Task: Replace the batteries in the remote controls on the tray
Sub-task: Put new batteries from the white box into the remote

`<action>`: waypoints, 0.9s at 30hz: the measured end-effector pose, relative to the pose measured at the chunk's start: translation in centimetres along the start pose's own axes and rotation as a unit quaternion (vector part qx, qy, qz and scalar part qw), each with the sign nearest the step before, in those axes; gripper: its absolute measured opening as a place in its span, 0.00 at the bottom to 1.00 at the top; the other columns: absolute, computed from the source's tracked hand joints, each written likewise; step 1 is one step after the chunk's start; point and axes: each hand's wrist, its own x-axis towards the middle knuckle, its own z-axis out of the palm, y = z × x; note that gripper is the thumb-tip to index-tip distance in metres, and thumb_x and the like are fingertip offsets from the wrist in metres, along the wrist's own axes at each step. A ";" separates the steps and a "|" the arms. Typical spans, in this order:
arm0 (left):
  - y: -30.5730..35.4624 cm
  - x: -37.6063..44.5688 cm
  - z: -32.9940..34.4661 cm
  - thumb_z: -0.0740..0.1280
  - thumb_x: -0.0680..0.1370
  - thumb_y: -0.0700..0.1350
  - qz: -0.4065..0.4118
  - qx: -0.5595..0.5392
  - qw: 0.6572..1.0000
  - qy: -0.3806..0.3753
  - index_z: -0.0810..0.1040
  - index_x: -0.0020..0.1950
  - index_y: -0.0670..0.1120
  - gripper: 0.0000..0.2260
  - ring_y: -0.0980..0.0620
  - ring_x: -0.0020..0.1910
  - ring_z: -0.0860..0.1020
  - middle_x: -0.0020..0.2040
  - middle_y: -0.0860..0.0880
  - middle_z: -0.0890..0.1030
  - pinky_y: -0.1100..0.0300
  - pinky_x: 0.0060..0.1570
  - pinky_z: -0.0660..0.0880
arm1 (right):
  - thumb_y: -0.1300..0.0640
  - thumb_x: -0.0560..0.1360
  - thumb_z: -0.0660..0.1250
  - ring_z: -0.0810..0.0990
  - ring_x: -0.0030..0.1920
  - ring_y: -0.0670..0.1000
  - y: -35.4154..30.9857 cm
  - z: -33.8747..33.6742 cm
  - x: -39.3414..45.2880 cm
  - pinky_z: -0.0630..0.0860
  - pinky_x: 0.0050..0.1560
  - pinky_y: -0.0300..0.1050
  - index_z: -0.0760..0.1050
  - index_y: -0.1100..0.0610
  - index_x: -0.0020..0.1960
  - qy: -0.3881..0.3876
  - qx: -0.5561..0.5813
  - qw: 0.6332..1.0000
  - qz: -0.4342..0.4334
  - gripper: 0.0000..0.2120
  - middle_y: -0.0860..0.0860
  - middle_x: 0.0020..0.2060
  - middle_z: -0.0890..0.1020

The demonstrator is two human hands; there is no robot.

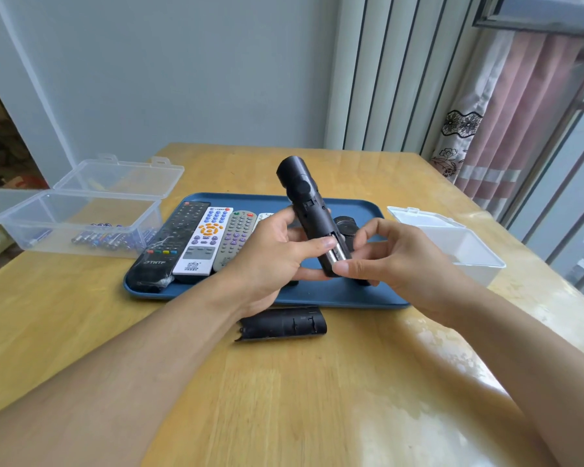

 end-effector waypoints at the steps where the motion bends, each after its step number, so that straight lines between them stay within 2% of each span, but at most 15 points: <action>1: 0.0 0.0 0.0 0.69 0.79 0.32 0.002 0.003 1.000 -0.007 0.77 0.63 0.43 0.14 0.44 0.53 0.85 0.48 0.44 0.85 0.44 0.49 0.84 | 0.52 0.58 0.82 0.77 0.33 0.50 0.1 -0.1 0.1 0.69 0.37 0.44 0.72 0.60 0.46 -0.001 0.011 1.000 0.007 0.25 0.54 0.34 0.83; 4: 0.0 0.0 0.2 0.69 0.79 0.32 0.009 0.006 1.000 -0.005 0.77 0.63 0.42 0.14 0.44 0.52 0.85 0.48 0.44 0.85 0.43 0.50 0.83 | 0.50 0.59 0.82 0.75 0.33 0.50 0.3 -0.1 0.2 0.69 0.38 0.45 0.72 0.58 0.41 0.012 0.014 1.000 -0.005 0.22 0.54 0.32 0.80; 7: 0.1 0.2 0.2 0.70 0.78 0.32 0.013 -0.002 0.999 0.049 0.77 0.62 0.40 0.14 0.45 0.50 0.86 0.49 0.42 0.86 0.48 0.46 0.84 | 0.44 0.61 0.79 0.74 0.31 0.46 0.5 0.6 0.2 0.70 0.36 0.38 0.76 0.60 0.39 0.066 -0.090 0.991 -0.069 0.22 0.56 0.34 0.82; 9: 0.1 0.5 -0.2 0.71 0.78 0.32 0.013 -0.021 0.994 0.107 0.77 0.60 0.40 0.12 0.45 0.49 0.86 0.50 0.41 0.86 0.52 0.43 0.84 | 0.40 0.61 0.77 0.74 0.31 0.46 0.5 1.1 0.1 0.70 0.34 0.38 0.78 0.54 0.38 0.093 -0.158 0.976 -0.117 0.19 0.52 0.33 0.81; 10: 0.2 0.7 -0.5 0.71 0.78 0.32 0.013 -0.031 0.990 0.136 0.78 0.59 0.40 0.11 0.45 0.49 0.86 0.51 0.41 0.85 0.53 0.42 0.84 | 0.38 0.61 0.77 0.74 0.32 0.47 0.5 1.1 0.1 0.71 0.35 0.40 0.79 0.51 0.37 0.082 -0.184 0.969 -0.139 0.18 0.51 0.34 0.80; 12: 0.3 1.1 -1.2 0.71 0.77 0.32 0.013 -0.058 0.981 0.183 0.78 0.57 0.39 0.10 0.43 0.51 0.86 0.53 0.39 0.84 0.51 0.43 0.84 | 0.37 0.62 0.77 0.73 0.34 0.48 0.4 1.2 -0.3 0.70 0.36 0.42 0.84 0.46 0.40 -0.001 -0.242 0.953 -0.182 0.14 0.48 0.35 0.76; 15: 0.4 1.3 -1.6 0.70 0.77 0.31 0.001 -0.091 0.974 0.208 0.78 0.55 0.39 0.09 0.40 0.53 0.85 0.54 0.38 0.83 0.49 0.44 0.84 | 0.30 0.64 0.71 0.74 0.44 0.45 0.3 2.0 -1.0 0.72 0.41 0.41 0.84 0.36 0.52 -0.109 -0.375 0.898 -0.203 0.19 0.42 0.40 0.73; 17: 0.3 1.3 -1.7 0.70 0.78 0.31 -0.010 -0.104 0.974 0.202 0.78 0.57 0.39 0.09 0.40 0.54 0.85 0.54 0.39 0.84 0.48 0.45 0.84 | 0.29 0.67 0.68 0.71 0.47 0.41 0.3 2.7 -1.3 0.72 0.44 0.40 0.82 0.35 0.55 -0.125 -0.453 0.857 -0.212 0.20 0.39 0.44 0.71; 19: 0.2 1.4 -1.7 0.70 0.78 0.31 -0.015 -0.119 0.973 0.196 0.78 0.58 0.38 0.10 0.41 0.54 0.85 0.55 0.39 0.84 0.49 0.45 0.84 | 0.33 0.72 0.68 0.69 0.47 0.40 0.4 3.1 -1.5 0.74 0.43 0.42 0.83 0.37 0.54 -0.125 -0.474 0.840 -0.234 0.15 0.39 0.45 0.71; 21: 0.3 1.5 -1.8 0.69 0.78 0.32 -0.017 -0.131 0.972 0.196 0.78 0.58 0.39 0.09 0.40 0.54 0.85 0.54 0.39 0.85 0.51 0.45 0.84 | 0.39 0.74 0.69 0.71 0.46 0.41 0.6 3.2 -1.5 0.74 0.42 0.43 0.85 0.40 0.50 -0.118 -0.451 0.847 -0.255 0.09 0.39 0.44 0.73; 22: 0.5 1.5 -1.9 0.69 0.79 0.33 -0.020 -0.132 0.971 0.196 0.78 0.57 0.39 0.08 0.41 0.54 0.85 0.53 0.40 0.85 0.51 0.45 0.84 | 0.42 0.75 0.71 0.73 0.46 0.42 0.6 3.2 -1.4 0.74 0.42 0.41 0.85 0.42 0.49 -0.116 -0.417 0.865 -0.255 0.08 0.39 0.44 0.75; 25: 0.6 1.8 -2.2 0.68 0.81 0.40 -0.046 -0.142 0.970 0.193 0.78 0.55 0.41 0.04 0.40 0.53 0.85 0.52 0.41 0.85 0.47 0.51 0.84 | 0.49 0.77 0.70 0.78 0.37 0.47 0.3 2.8 -1.2 0.72 0.39 0.40 0.81 0.48 0.47 -0.087 -0.245 0.948 -0.182 0.04 0.41 0.41 0.81; 27: 0.6 1.8 -2.2 0.67 0.81 0.49 -0.080 -0.154 0.967 0.188 0.78 0.61 0.40 0.15 0.37 0.56 0.84 0.53 0.40 0.86 0.43 0.58 0.81 | 0.53 0.79 0.67 0.79 0.35 0.47 0.2 2.5 -0.9 0.75 0.39 0.41 0.80 0.53 0.49 -0.047 -0.113 0.982 -0.144 0.04 0.45 0.39 0.83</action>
